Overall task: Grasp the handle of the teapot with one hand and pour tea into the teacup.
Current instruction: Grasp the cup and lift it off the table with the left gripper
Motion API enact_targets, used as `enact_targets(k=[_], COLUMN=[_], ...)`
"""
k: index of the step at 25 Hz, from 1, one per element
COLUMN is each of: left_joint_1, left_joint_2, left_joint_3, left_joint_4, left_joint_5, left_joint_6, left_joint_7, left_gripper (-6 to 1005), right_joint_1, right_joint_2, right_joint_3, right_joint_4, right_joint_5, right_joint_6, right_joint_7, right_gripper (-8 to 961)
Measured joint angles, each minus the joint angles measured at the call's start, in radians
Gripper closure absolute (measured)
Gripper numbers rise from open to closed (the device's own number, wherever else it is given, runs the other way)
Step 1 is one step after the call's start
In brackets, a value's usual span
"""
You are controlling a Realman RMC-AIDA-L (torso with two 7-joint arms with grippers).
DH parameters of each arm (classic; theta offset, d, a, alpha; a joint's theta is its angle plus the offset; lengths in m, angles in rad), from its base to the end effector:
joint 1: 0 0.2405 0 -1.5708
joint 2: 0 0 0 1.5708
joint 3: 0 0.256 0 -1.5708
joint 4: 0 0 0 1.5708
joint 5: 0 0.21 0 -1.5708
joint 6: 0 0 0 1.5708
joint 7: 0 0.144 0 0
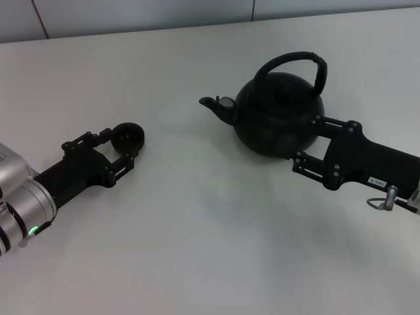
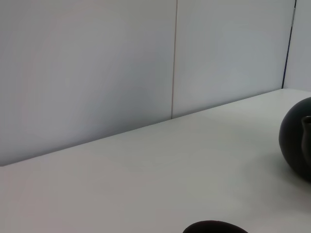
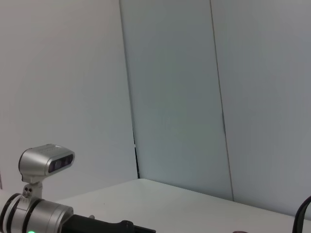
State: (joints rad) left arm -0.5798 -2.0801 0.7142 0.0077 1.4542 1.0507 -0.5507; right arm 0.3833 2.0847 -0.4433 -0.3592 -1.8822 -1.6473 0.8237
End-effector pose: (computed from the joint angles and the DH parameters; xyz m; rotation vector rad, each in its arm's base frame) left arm -0.3072 0.3263 -0.0815 -2.2995 -0.5552 -0.5541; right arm 0.3040 0.2690 -0.0129 -2.4111 0.4103 0.9692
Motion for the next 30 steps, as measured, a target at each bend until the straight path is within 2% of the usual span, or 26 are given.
enact_targets(k=[13,30], left_joint_1=[-0.001,-0.041], left_joint_2=[0.000,0.000], left_joint_3=[0.005,0.019], left_joint_4=[-0.002,-0.070], left_joint_5=[0.000,0.037], left_joint_6=[0.043,0.078], left_joint_7=[-0.010,-0.007], left_gripper=[370,362], right_joint_1=[0.002,0.007], right_joint_2=[0.000,-0.002], right_joint_3=[0.000,-0.001], right_joint_4=[0.000,0.017], right_joint_5=[0.000,0.000], right_joint_6=[0.000,-0.002], right_joint_7=[0.000,-0.002], right_gripper=[411,411])
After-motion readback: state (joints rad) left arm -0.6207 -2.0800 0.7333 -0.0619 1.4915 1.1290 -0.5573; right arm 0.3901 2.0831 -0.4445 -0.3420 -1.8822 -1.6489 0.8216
